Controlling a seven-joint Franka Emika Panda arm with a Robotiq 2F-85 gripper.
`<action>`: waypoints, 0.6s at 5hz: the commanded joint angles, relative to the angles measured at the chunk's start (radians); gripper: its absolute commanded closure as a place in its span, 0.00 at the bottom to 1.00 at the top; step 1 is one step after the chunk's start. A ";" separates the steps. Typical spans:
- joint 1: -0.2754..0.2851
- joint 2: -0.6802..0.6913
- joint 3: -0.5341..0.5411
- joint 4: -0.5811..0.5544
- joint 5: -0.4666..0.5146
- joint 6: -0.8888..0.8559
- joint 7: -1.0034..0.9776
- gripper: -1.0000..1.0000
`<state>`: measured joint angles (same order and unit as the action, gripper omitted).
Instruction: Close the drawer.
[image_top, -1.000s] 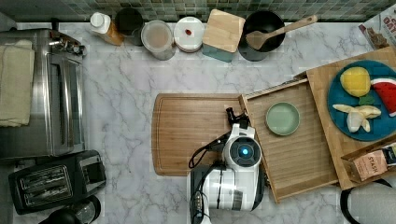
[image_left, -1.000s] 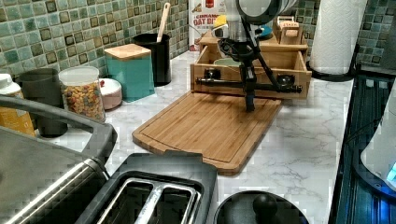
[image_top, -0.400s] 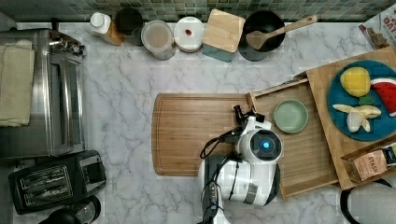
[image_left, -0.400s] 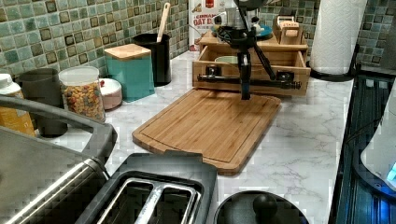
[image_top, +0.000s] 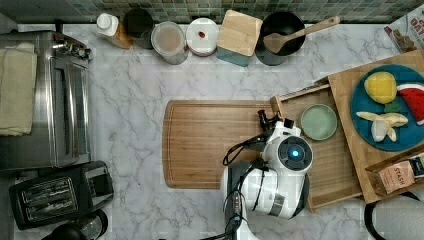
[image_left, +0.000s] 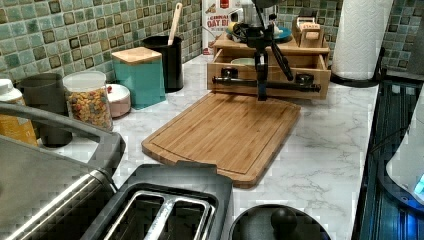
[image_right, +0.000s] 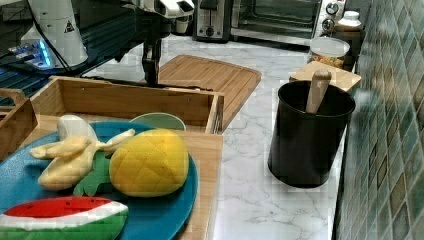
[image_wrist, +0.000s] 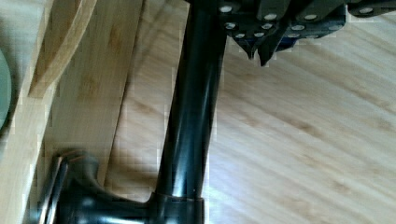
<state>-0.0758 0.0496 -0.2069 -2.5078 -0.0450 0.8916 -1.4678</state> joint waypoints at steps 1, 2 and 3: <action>-0.162 0.079 -0.100 0.346 -0.040 0.032 -0.147 1.00; -0.180 0.176 -0.150 0.485 0.046 -0.013 -0.251 1.00; -0.215 0.244 -0.157 0.602 0.081 -0.046 -0.304 1.00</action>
<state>-0.1772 0.2771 -0.3086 -2.1875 0.0315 0.7861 -1.6953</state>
